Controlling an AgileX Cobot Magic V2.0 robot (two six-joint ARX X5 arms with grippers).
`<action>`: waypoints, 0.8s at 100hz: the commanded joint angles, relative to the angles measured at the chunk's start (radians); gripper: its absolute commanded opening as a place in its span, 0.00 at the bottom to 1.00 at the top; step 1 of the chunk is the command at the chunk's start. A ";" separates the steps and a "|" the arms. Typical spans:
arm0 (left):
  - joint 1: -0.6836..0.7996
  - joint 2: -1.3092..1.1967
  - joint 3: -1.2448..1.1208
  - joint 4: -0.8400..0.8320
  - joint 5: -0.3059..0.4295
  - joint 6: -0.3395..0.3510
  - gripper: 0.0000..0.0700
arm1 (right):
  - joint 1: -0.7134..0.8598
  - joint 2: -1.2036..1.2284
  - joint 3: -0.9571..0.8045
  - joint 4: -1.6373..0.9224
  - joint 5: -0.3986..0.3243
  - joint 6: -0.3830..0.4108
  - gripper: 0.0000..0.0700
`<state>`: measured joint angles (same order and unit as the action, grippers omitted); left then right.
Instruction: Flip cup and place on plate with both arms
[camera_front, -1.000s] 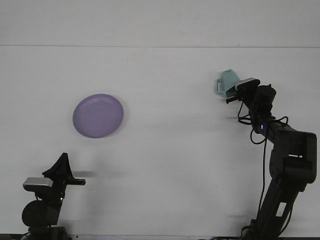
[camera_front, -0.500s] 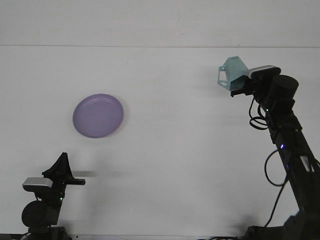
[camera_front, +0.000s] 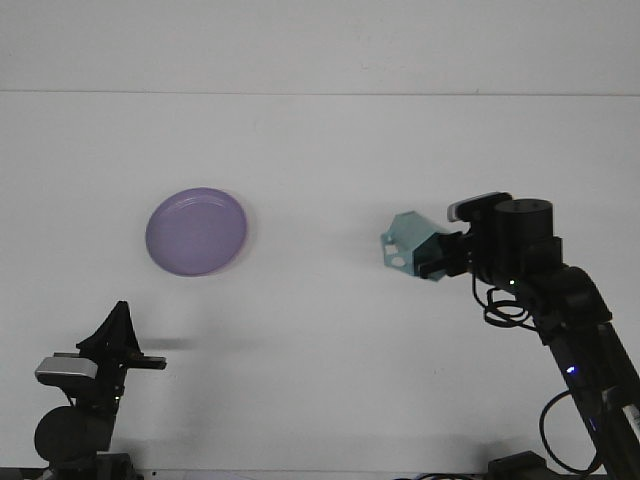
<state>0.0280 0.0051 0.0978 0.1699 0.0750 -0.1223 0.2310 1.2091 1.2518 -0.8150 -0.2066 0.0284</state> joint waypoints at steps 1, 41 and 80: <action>0.000 0.000 0.012 0.008 0.000 -0.005 0.02 | 0.052 0.028 0.026 -0.049 -0.003 0.025 0.00; -0.002 0.000 0.012 -0.002 0.000 -0.021 0.02 | 0.278 0.278 0.035 -0.238 0.001 0.006 0.00; -0.002 0.000 0.012 -0.019 0.000 -0.022 0.02 | 0.333 0.520 0.145 -0.268 0.079 -0.002 0.00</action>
<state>0.0277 0.0055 0.0982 0.1425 0.0750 -0.1417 0.5564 1.6844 1.3724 -1.0786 -0.1360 0.0330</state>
